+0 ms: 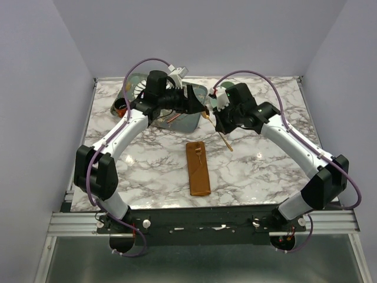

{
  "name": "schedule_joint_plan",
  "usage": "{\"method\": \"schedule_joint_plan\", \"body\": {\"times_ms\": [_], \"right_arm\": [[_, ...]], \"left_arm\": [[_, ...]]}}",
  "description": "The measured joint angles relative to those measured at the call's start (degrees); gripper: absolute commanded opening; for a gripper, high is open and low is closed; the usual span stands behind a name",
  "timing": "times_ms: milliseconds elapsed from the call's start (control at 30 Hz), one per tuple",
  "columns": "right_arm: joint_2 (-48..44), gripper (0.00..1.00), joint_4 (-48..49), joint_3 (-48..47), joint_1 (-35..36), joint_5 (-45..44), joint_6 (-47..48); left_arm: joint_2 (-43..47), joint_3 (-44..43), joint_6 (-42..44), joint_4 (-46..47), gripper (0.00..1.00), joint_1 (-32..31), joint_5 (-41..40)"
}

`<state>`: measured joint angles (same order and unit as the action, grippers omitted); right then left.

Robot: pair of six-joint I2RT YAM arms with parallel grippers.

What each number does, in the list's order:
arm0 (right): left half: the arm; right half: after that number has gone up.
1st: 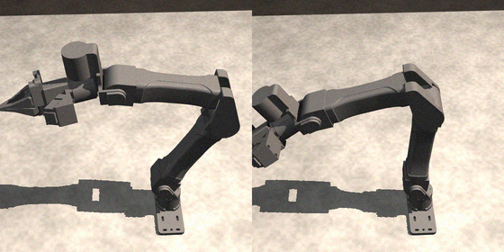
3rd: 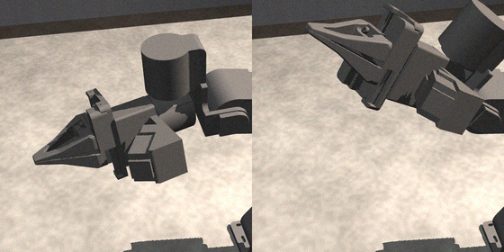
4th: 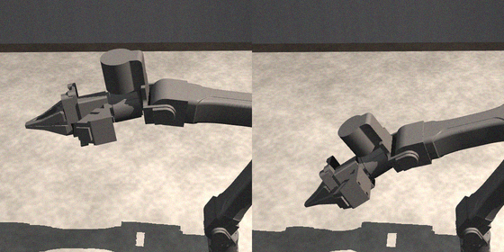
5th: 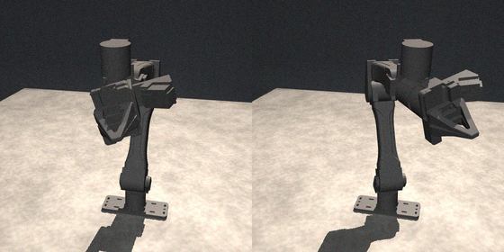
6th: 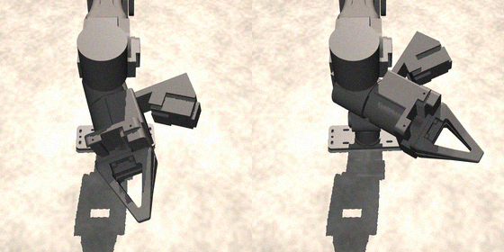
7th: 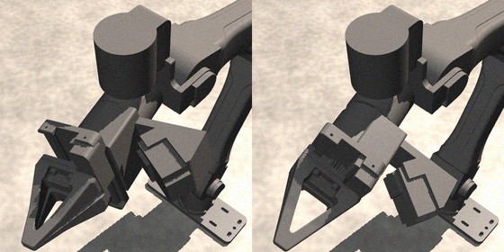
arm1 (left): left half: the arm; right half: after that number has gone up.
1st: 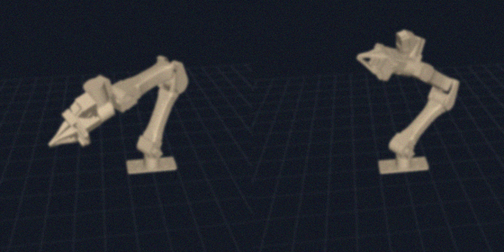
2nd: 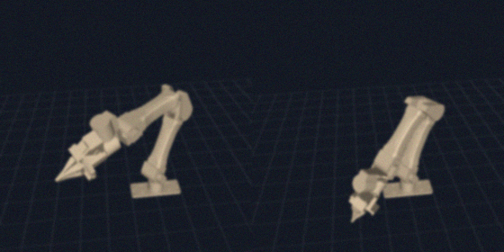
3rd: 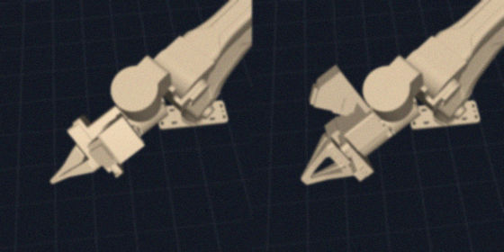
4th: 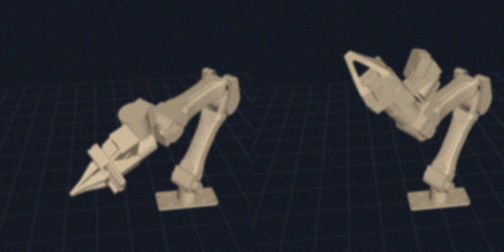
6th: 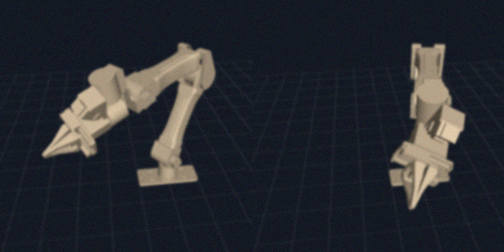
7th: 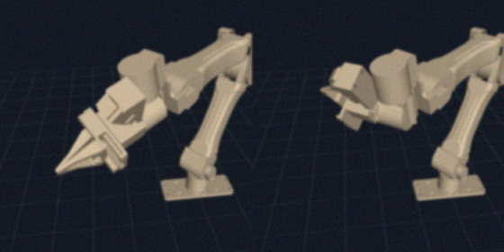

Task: Fold the napkin into a case and place the utensils inside
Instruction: Pass from the right arm to the left, then insert the spoon into the folded napkin.

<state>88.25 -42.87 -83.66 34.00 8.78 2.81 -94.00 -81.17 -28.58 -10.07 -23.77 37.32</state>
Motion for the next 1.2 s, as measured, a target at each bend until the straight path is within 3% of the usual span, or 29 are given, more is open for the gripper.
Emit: {"method": "schedule_joint_plan", "body": {"times_ms": [300,367,433,467,533,567,667,833,933,1200], "right_arm": [[-2.4,0.01,0.9,1.5,2.5,-1.1,0.3],[-2.6,0.01,0.9,1.7,3.0,-1.1,0.3],[-2.6,0.02,1.5,2.0,3.3,-1.0,0.2],[-2.6,0.19,1.6,2.1,3.4,-0.7,0.2],[-2.7,0.43,1.5,2.1,3.5,0.1,0.3],[-2.6,0.6,1.2,1.9,3.3,1.4,0.3],[-2.3,0.76,-0.4,1.2,1.6,7.4,0.8],[-1.1,0.79,-2.3,0.1,-6.1,19.3,1.6],[2.7,0.79,-3.8,-1.3,-12.1,25.8,2.2],[14.1,0.78,-6.5,-2.3,-13.4,31.8,4.6]], "left_arm": [[0.0,0.0,-0.1,-2.4,0.21,-1.5,-0.6],[0.0,0.0,-0.2,-2.5,0.01,-1.6,-0.5],[-0.2,0.0,-0.5,-2.5,0.0,-1.6,-0.2],[-0.4,0.0,-0.2,-2.6,0.0,-1.6,-0.3],[-1.1,0.0,0.0,-2.9,0.0,-1.4,-0.3],[-1.3,0.0,0.0,-2.9,0.0,-1.2,-0.2],[-1.5,0.0,1.1,-3.0,0.0,0.0,1.8],[-1.1,0.0,8.8,-3.9,0.0,4.3,2.9],[-0.3,0.0,17.8,-6.8,0.0,6.6,2.9],[-0.2,-2.1,34.9,-13.0,0.0,6.7,3.3]]}}
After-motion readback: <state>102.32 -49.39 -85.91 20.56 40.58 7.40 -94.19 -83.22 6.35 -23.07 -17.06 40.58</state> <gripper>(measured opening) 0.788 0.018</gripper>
